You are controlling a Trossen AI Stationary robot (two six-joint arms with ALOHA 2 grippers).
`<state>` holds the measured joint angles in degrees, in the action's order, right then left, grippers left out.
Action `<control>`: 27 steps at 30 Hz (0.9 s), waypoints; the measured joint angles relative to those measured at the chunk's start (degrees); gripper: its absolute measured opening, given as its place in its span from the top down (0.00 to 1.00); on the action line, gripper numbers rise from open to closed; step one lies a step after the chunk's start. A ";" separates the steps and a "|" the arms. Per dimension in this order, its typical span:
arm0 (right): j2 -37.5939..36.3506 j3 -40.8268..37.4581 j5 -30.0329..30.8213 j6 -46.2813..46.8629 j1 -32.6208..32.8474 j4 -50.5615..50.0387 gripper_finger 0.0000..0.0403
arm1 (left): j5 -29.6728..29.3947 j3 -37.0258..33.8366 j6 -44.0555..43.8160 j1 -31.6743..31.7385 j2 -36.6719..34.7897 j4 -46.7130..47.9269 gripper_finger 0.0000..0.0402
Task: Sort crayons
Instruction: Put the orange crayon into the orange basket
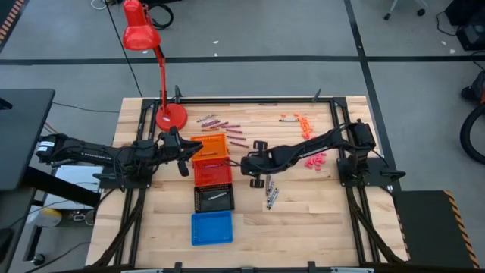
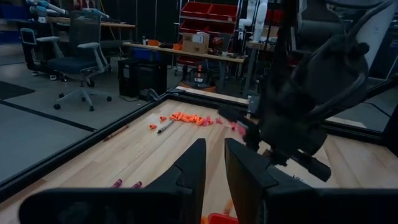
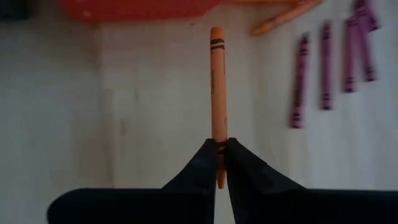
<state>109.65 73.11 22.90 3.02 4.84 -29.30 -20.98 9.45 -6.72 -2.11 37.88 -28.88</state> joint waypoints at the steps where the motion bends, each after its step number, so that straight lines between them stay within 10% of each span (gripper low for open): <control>1: -0.02 0.64 1.23 -0.18 -0.01 -1.24 0.93 | 0.00 0.00 0.00 0.01 0.01 0.00 0.82; 14: -0.06 7.81 7.06 -10.28 -1.49 -0.95 0.93 | 0.01 0.00 -0.01 0.00 0.00 -0.01 0.82; 27: -0.07 7.81 -8.11 -19.88 -5.90 15.79 0.93 | -0.01 0.00 0.00 0.00 0.00 -0.09 0.82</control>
<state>109.58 80.93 14.79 -16.86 -1.06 -13.51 -20.99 9.45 -6.72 -2.11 37.89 -28.97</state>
